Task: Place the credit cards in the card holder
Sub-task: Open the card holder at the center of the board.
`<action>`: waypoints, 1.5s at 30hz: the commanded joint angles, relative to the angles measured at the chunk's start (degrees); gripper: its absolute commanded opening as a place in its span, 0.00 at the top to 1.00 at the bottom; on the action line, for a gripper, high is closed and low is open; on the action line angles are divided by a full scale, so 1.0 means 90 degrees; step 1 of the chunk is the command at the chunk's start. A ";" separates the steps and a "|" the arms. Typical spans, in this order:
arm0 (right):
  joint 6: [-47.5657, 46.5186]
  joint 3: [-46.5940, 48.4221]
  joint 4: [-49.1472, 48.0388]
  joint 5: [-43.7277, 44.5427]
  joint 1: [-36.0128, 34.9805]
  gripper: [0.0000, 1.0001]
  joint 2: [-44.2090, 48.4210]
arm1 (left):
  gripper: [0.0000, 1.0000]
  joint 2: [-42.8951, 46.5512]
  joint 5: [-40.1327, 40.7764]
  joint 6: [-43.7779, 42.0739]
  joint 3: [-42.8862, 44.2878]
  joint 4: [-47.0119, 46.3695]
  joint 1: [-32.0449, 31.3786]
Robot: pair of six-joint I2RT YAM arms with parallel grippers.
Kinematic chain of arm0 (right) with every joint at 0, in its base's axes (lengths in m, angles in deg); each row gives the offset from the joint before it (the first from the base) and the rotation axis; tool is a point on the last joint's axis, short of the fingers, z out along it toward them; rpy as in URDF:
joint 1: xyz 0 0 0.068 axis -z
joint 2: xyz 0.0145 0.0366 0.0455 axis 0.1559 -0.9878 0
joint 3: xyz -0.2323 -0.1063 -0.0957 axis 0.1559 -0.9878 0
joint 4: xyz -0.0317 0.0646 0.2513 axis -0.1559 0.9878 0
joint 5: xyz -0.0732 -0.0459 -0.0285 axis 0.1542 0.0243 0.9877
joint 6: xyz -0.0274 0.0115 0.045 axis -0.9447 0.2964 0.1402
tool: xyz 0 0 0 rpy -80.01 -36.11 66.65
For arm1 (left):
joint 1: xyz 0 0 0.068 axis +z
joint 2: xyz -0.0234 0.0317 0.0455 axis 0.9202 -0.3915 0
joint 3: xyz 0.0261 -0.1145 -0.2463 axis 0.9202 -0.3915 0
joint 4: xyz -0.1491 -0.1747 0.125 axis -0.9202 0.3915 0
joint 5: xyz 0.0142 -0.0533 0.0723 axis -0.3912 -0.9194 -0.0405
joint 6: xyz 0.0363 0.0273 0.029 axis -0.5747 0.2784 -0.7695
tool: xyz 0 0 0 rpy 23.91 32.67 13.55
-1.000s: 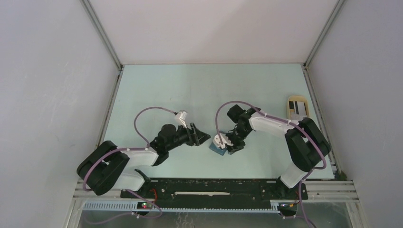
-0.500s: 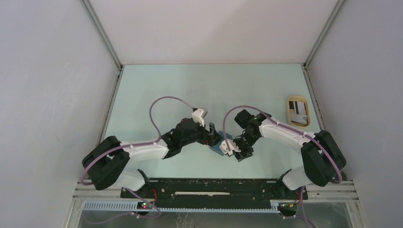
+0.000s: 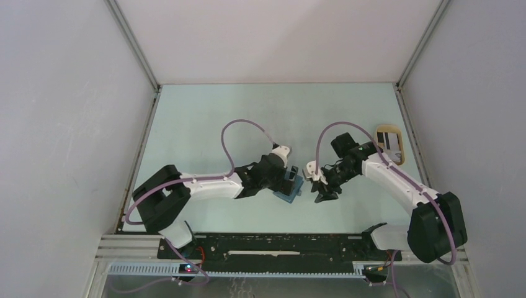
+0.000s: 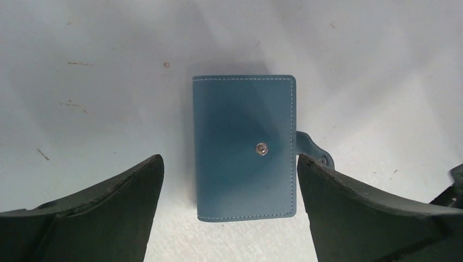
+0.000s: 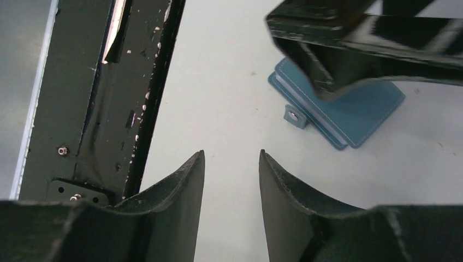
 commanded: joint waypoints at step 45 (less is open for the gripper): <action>0.7505 0.0993 -0.2371 -0.0438 0.0374 0.62 -0.1908 | 0.41 0.0054 -0.2349 0.3078 -0.2134 -0.4438 0.0449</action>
